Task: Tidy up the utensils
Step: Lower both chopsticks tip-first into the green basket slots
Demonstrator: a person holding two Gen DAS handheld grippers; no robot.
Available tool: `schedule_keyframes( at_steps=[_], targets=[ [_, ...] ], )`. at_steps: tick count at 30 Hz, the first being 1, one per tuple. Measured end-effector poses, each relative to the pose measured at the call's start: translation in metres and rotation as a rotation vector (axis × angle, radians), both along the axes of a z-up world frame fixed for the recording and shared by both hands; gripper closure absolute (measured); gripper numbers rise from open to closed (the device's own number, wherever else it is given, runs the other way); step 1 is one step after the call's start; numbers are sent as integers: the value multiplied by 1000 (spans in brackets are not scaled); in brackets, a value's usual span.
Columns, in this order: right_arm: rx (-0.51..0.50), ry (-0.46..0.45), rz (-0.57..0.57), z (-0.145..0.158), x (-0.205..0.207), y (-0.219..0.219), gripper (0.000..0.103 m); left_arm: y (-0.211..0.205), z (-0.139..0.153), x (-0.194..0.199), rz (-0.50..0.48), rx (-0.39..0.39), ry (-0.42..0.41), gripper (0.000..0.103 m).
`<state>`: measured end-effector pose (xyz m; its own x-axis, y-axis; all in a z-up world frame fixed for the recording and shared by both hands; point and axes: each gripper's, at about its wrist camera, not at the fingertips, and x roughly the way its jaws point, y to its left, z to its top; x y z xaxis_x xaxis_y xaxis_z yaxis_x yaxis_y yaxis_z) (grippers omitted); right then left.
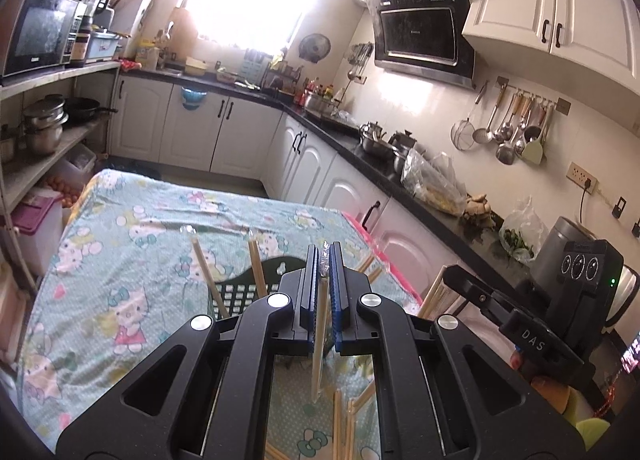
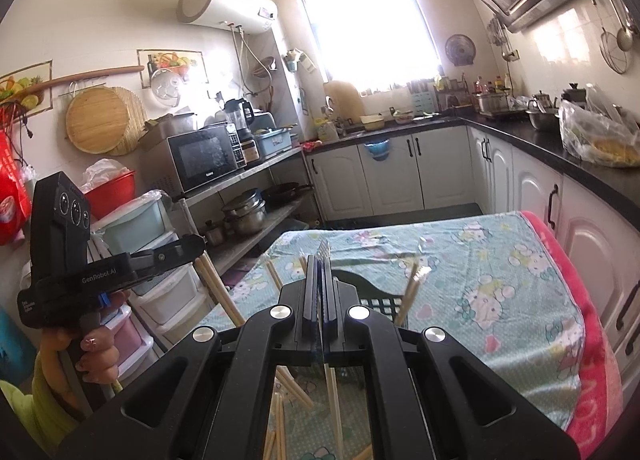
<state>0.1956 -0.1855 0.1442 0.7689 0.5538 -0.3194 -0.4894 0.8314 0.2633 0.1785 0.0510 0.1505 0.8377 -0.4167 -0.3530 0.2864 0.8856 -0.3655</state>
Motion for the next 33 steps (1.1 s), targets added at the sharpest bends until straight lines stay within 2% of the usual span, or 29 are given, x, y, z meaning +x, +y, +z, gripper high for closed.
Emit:
schedule_keyframes(
  at_steps=[18,27,33],
  targets=[
    [-13,-139,8,55,20,28,101,35,51,5,98,-6,-131,100],
    [-32,-219,-19,79,30,30,101,51,54,18,158,-6,-135,100],
    [-33,-226,-39,77,47,29,101,57,45,29,179,-16,-127,100]
  ],
)
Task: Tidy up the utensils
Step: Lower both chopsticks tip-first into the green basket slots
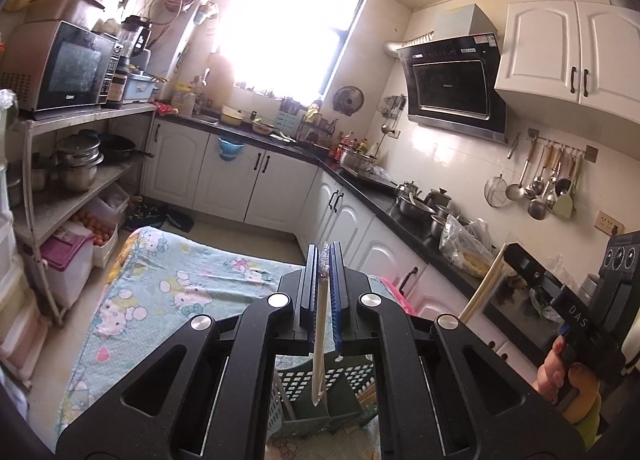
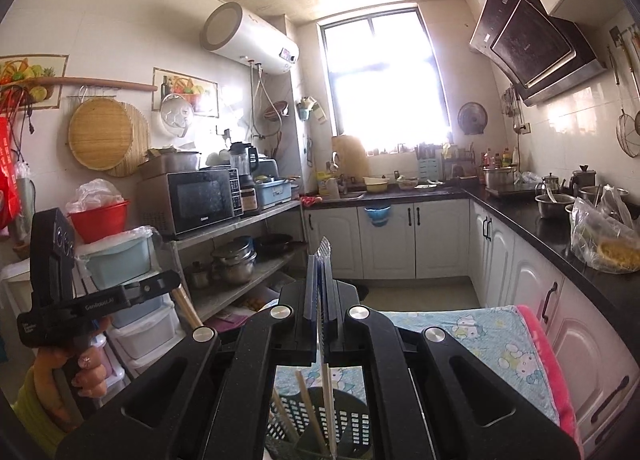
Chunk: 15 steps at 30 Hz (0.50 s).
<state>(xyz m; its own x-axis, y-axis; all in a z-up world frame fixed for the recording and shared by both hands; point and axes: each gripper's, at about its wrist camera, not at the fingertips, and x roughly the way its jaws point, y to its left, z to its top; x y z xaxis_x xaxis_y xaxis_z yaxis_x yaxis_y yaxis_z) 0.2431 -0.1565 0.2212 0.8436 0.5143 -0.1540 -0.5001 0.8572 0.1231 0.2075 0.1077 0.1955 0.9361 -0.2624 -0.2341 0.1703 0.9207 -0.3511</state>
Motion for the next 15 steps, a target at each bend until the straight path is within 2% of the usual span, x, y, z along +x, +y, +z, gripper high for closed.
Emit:
schedule_keyframes(
  at_steps=[15],
  targets=[
    [31,36,-61,-46,35,-9,101,-10,-33,28,-4,8,58,100]
  ],
)
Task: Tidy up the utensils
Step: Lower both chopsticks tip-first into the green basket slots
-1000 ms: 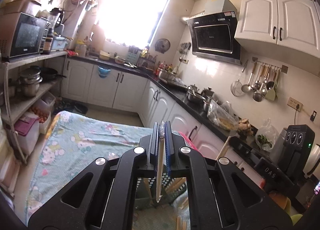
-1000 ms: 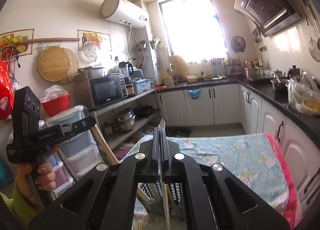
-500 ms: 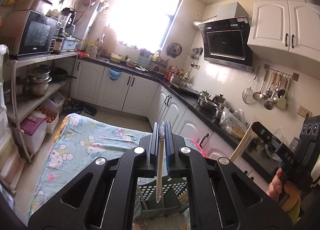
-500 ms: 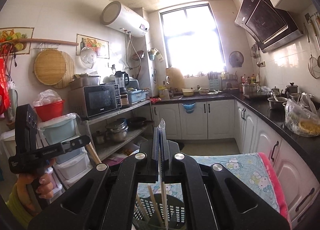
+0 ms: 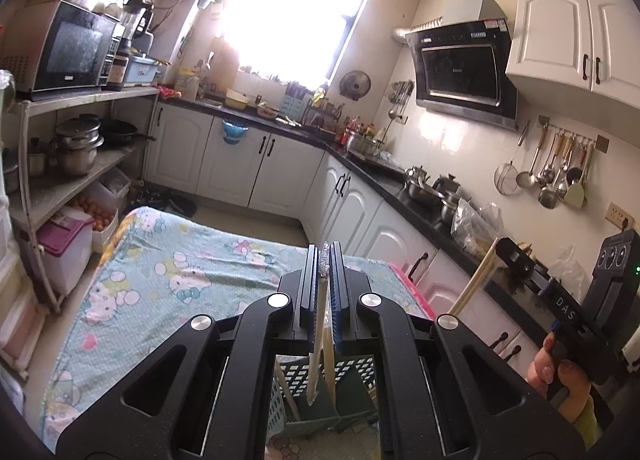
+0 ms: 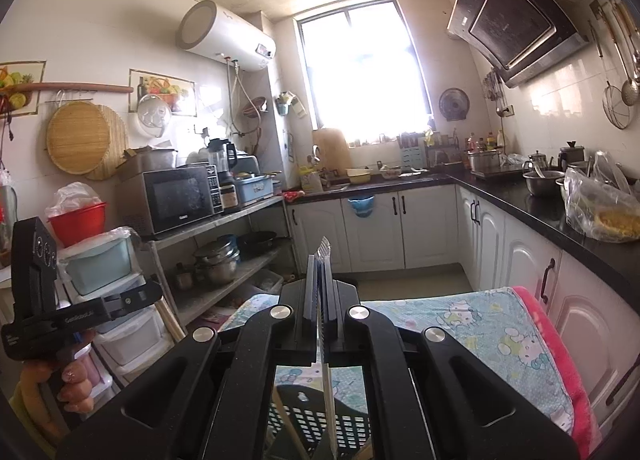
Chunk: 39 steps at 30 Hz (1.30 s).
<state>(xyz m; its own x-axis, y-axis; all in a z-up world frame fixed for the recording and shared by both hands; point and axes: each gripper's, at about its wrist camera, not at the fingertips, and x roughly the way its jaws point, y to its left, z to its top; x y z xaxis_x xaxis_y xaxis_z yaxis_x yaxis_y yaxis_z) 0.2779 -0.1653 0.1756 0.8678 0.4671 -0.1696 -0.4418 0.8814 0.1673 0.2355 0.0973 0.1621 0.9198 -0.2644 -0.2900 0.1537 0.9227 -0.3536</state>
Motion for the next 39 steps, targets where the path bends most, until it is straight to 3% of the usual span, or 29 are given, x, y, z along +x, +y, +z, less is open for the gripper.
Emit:
schedule_keyframes(
  at_steps=[12,25,39],
  targets=[
    [49,36,-15,-39,17,1,101,-17,-30,14,15,18,24,100],
    [34,52,-26,-67,27,13,101,-20,-60,23,12,11,75,100],
    [15,187,-105,-93,34,5,101,-8,-82,25,27,-37,132,100]
  ],
)
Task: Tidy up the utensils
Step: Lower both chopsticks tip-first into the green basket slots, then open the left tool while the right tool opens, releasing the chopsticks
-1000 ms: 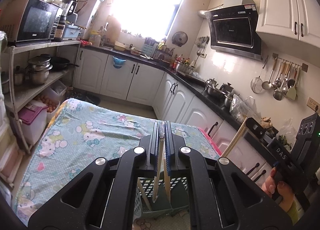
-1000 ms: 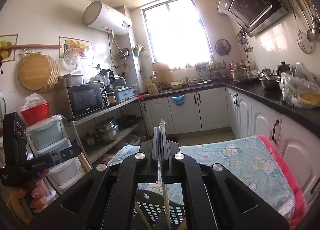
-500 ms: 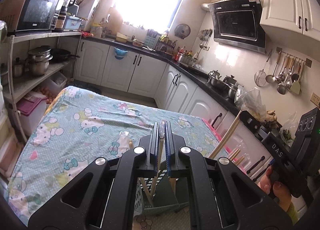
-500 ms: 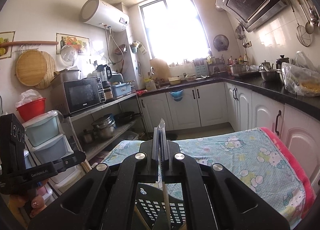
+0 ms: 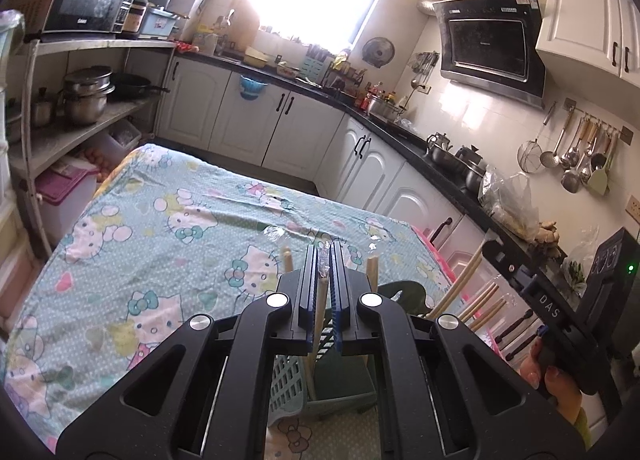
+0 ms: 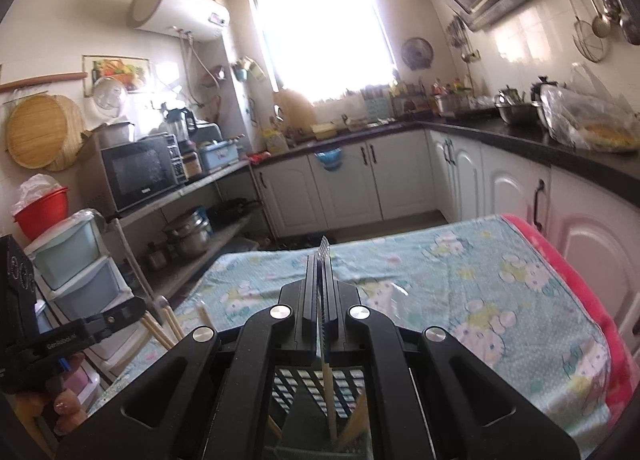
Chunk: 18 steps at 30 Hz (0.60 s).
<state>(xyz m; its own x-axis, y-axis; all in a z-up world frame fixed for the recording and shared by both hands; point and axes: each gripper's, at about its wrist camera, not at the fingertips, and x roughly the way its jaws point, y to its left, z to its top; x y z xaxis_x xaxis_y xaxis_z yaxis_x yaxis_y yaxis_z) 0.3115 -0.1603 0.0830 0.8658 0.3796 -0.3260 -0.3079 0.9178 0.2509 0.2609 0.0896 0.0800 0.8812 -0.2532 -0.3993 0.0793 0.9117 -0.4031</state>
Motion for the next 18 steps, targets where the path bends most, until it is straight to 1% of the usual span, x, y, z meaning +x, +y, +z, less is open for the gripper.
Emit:
schedule_keyframes(
  at_steps=[6,8,9,10,14,16,17,18],
  targets=[
    [5,47,-29,-8,-6,-9,100,7,-5,-6,11,-31,16,99],
    [-3,46,-40,-9,-11,-10,96,8,-5,-9,19,-30,17,99],
    [-8,49,-46,-9,-13,-10,90,8,-5,-10,16,-35,18,99],
    [-11,51,-47,-9,-15,-11,87,8,-5,-10,15,-36,19,99],
    [-30,47,-52,-9,-20,-11,84,6,-5,-14,13,-27,19,99],
    [-30,44,-51,-9,-24,-12,79,6,-5,-16,10,-28,20,98],
    [-28,46,-49,-10,-26,-13,77,5,-5,-17,10,-29,21,98],
    [-27,47,-48,-10,-27,-14,77,5,-5,-18,9,-30,23,95]
  ],
)
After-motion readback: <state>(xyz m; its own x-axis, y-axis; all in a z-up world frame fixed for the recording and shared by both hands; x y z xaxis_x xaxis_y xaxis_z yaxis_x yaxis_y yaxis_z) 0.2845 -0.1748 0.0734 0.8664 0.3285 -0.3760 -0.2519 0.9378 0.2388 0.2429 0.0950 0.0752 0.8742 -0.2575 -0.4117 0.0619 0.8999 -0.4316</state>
